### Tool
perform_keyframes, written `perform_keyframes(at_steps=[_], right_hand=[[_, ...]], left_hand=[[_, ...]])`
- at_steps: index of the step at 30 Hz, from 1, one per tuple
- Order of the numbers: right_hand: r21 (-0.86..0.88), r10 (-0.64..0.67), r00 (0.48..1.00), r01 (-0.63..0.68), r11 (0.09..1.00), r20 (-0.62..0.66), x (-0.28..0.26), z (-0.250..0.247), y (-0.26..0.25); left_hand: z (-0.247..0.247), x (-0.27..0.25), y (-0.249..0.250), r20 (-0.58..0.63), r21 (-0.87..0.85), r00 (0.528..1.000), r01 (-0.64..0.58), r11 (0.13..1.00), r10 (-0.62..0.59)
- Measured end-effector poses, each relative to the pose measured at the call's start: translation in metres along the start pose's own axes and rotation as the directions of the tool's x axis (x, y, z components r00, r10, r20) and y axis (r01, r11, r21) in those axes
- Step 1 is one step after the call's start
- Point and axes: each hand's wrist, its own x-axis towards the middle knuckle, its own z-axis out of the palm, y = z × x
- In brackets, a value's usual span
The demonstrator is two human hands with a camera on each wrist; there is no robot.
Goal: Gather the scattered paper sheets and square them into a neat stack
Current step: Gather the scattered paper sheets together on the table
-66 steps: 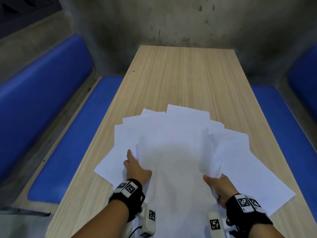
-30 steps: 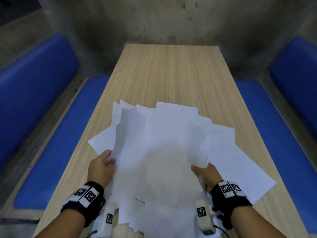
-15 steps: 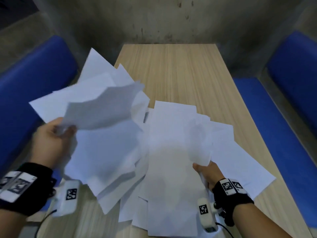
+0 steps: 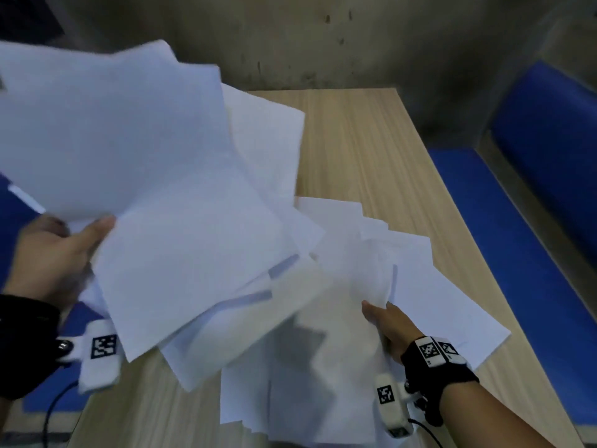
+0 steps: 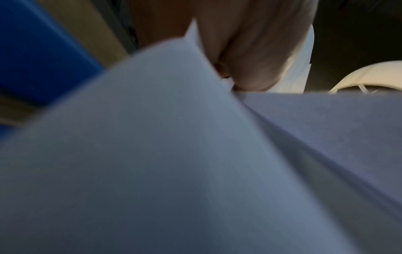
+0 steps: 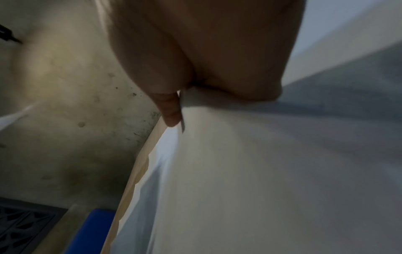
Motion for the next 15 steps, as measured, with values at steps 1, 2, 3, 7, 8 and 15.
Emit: perform_keyframes(at_steps=[1,2,3,7,8,15], right_hand=[[0.02,-0.003,0.999,0.002,1.0,0.054,-0.006,-0.001,-0.006],[0.007,0.006,0.996,-0.007,1.0,0.087,-0.009,-0.002,-0.011],[-0.016,-0.001,0.995,0.002,1.0,0.1,-0.013,-0.004,-0.018],[-0.054,-0.074,0.994,0.079,0.995,0.086,-0.025,-0.002,-0.035],[0.01,-0.079,0.99,0.079,0.997,0.114,-0.024,-0.003,-0.035],[0.049,-0.197,0.935,0.191,0.98,0.294,-0.022,0.005,-0.013]], left_hand=[[0.017,-0.017,0.007,0.052,-0.083,0.998,0.027,0.996,-0.022],[0.036,-0.028,-0.001,0.171,-0.114,0.983,0.084,0.99,-0.064],[0.058,-0.045,-0.008,0.288,-0.133,0.954,0.123,0.984,-0.08],[0.116,-0.092,-0.056,0.583,-0.095,0.784,0.327,0.94,-0.214],[0.123,-0.096,-0.065,0.616,-0.049,0.746,0.358,0.932,-0.254],[0.152,-0.117,-0.06,0.713,-0.048,0.615,0.521,0.852,-0.336]])
